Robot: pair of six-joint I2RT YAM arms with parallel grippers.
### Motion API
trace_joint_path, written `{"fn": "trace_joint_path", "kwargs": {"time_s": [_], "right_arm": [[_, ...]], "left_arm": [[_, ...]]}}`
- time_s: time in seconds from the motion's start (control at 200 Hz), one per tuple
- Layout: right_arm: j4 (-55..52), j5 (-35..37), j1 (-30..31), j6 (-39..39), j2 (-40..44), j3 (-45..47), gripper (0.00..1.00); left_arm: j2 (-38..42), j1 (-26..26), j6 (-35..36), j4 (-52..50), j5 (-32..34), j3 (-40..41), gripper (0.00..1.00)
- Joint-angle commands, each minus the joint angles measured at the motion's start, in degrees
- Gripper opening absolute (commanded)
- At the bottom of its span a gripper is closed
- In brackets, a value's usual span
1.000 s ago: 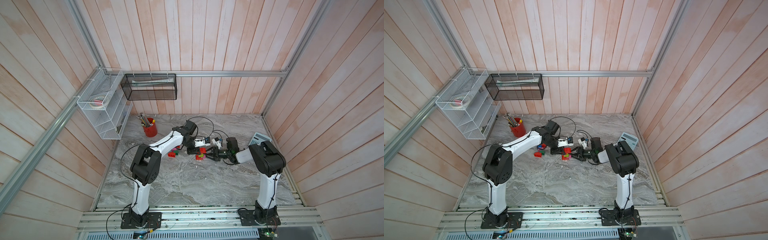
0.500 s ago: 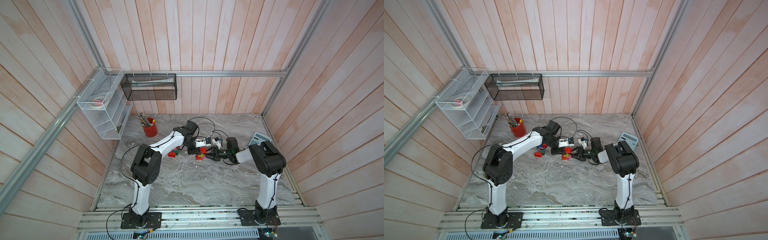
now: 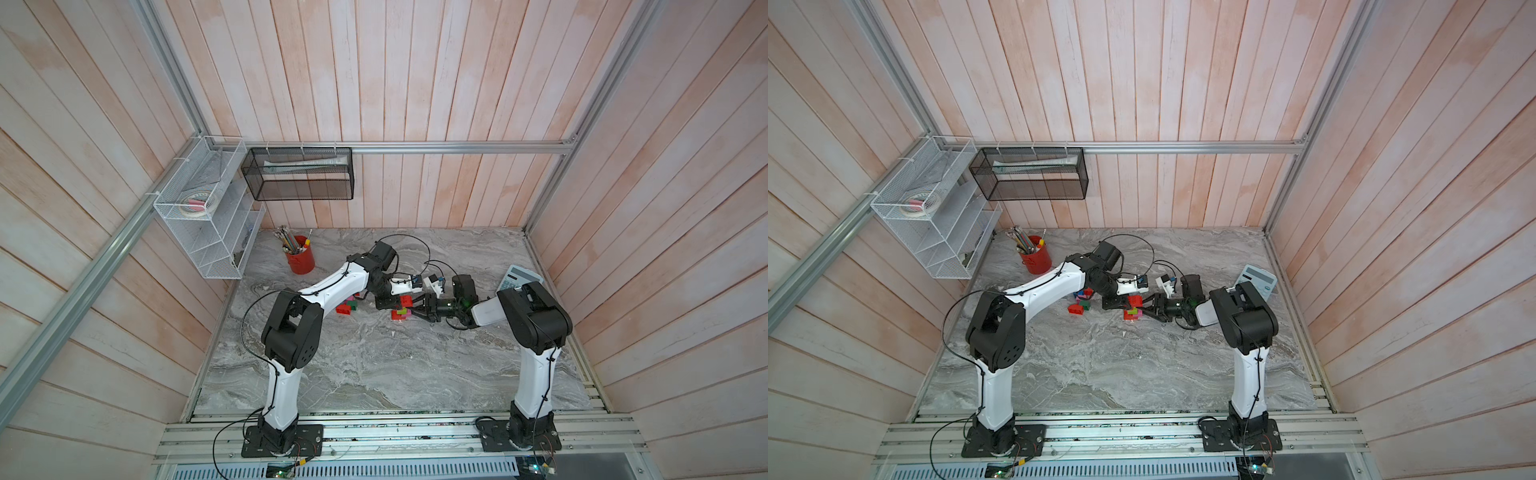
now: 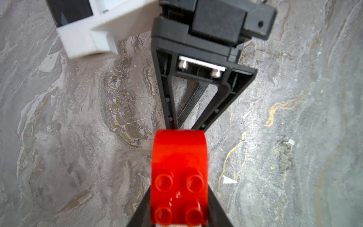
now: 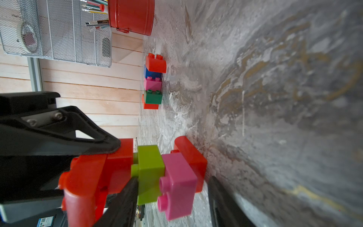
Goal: Assemble the letter s with lego
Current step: Assemble the lego brick with the lego brick.
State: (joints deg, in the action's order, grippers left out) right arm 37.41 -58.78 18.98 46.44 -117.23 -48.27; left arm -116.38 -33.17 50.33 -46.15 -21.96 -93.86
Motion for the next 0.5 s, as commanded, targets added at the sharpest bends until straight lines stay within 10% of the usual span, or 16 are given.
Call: {"fn": "trace_joint_path", "kwargs": {"time_s": [0.0,0.495], "right_arm": [[-7.3,4.5,0.5,-2.0,-1.3,1.6,0.57],[-8.4,4.5,0.9,-2.6,-1.1,1.4,0.57]], "left_arm": [[-1.0,0.3,-0.2,-3.8,4.8,0.3,0.26],[-2.4,0.3,-0.5,-2.8,4.6,0.4,0.26]]}}
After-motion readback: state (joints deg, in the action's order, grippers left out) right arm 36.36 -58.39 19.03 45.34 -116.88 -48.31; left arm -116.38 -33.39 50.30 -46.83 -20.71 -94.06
